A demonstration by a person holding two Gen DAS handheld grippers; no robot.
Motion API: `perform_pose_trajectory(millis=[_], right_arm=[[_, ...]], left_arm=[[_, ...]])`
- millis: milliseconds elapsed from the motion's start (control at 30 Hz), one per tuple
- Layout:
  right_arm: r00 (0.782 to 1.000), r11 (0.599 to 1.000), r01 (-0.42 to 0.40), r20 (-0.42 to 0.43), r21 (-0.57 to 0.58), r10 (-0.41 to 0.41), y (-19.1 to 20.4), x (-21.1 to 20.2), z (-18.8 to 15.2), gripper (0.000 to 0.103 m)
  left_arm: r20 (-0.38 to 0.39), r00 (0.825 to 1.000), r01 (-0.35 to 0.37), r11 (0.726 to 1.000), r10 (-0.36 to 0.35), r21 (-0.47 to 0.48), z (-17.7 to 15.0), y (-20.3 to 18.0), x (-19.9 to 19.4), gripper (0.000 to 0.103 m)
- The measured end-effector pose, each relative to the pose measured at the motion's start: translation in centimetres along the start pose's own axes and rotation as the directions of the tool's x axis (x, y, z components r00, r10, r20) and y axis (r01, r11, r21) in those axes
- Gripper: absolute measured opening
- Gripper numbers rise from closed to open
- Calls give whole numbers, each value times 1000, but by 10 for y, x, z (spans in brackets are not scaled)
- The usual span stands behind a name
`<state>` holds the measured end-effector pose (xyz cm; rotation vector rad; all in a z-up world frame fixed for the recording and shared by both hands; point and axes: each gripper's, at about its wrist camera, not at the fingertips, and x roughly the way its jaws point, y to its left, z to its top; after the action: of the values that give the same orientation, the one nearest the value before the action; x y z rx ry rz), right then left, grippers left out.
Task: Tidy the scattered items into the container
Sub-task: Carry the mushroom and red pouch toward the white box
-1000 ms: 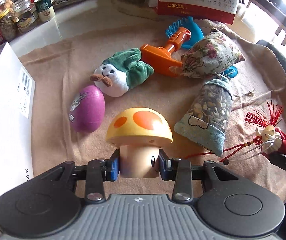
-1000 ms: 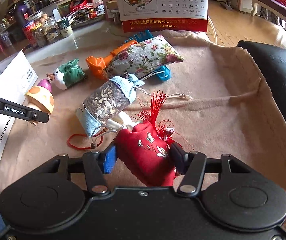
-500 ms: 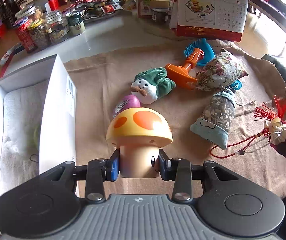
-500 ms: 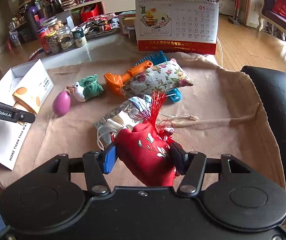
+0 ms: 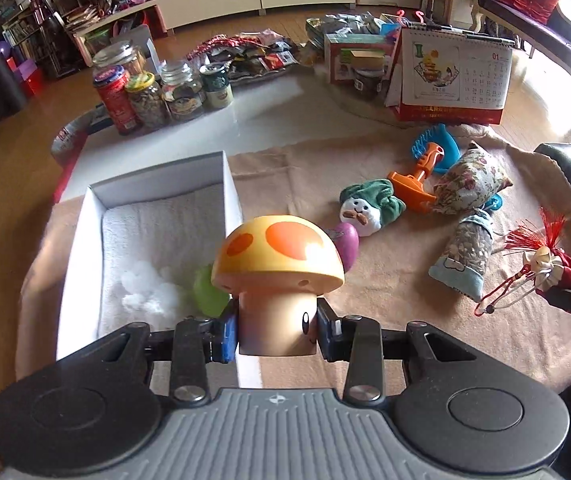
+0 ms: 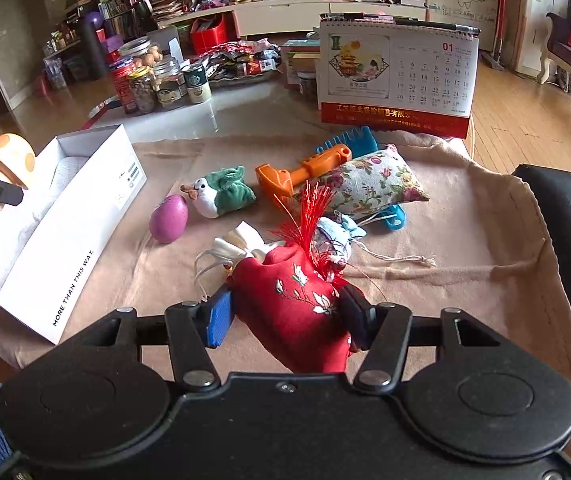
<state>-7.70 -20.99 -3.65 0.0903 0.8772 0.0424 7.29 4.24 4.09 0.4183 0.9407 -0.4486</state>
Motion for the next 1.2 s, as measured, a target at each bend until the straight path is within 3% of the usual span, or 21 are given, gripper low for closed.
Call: perform_pose_trajectory(millis=[467, 900, 1200], right_arm=[[991, 989, -119, 55, -91, 124, 58, -3, 42, 56], [963, 947, -224, 99, -229, 252, 141, -2, 113, 56], [944, 914, -288, 76, -286, 321, 200, 23, 156, 56]], left_arm=[[-80, 992, -100, 995, 100, 4, -40, 79, -13, 39], [-129, 989, -67, 998, 67, 3, -59, 108, -3, 39], [-178, 983, -43, 999, 43, -1, -66, 118, 24, 39]])
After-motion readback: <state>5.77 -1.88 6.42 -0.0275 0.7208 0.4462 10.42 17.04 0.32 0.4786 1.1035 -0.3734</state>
